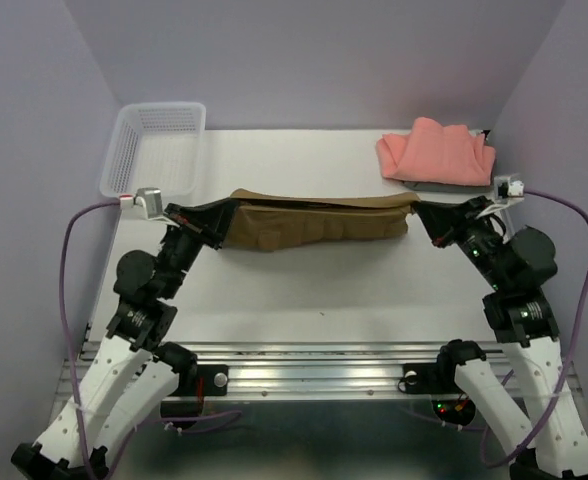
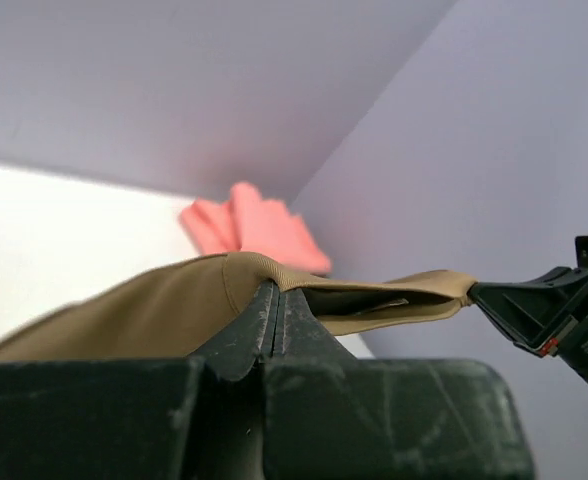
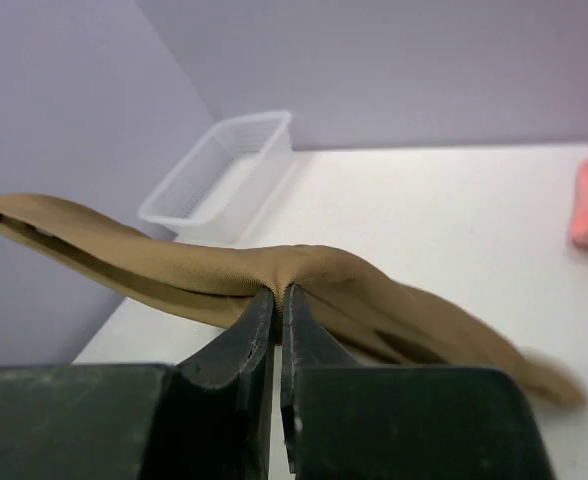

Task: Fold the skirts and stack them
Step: Flatten the skirt out

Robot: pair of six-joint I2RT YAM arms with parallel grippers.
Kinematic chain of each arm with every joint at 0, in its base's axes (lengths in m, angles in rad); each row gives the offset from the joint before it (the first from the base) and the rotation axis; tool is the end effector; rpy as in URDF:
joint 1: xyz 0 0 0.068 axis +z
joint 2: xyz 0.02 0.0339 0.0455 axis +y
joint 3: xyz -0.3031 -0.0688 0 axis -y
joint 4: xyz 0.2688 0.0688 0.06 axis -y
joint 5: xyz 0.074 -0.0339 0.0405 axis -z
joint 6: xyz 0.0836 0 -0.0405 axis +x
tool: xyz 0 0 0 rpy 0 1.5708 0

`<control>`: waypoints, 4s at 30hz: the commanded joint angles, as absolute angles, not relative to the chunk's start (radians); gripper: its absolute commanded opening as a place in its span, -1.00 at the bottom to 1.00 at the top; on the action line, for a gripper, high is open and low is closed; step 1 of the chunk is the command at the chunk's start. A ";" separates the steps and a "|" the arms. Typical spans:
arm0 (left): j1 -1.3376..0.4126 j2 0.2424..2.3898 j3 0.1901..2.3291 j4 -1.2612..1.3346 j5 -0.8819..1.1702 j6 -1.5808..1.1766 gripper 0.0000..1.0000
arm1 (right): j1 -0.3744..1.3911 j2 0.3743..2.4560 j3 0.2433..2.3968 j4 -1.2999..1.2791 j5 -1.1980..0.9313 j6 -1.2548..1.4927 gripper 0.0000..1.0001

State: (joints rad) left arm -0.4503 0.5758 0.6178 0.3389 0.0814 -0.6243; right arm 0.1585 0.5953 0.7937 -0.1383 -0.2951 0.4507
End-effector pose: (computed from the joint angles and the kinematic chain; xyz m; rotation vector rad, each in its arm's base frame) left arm 0.1572 -0.0835 0.4083 -0.0336 1.2496 -0.9874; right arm 0.1684 0.0515 0.4045 -0.0163 1.5553 0.7072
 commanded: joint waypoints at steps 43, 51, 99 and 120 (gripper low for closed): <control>-0.206 1.701 1.446 0.342 -0.083 -0.451 -1.00 | 0.144 1.575 1.386 0.069 0.126 0.273 -0.99; -0.184 1.827 1.791 0.293 -0.005 -0.376 -1.00 | 0.135 1.732 1.675 0.086 0.147 0.203 -0.99; -0.363 1.195 0.391 0.267 0.256 -0.733 -1.00 | 0.115 1.132 0.565 -0.360 0.127 0.690 -0.84; -0.574 0.762 0.535 -0.018 0.051 -0.741 0.97 | 0.115 0.876 0.667 -0.368 -0.093 0.641 1.00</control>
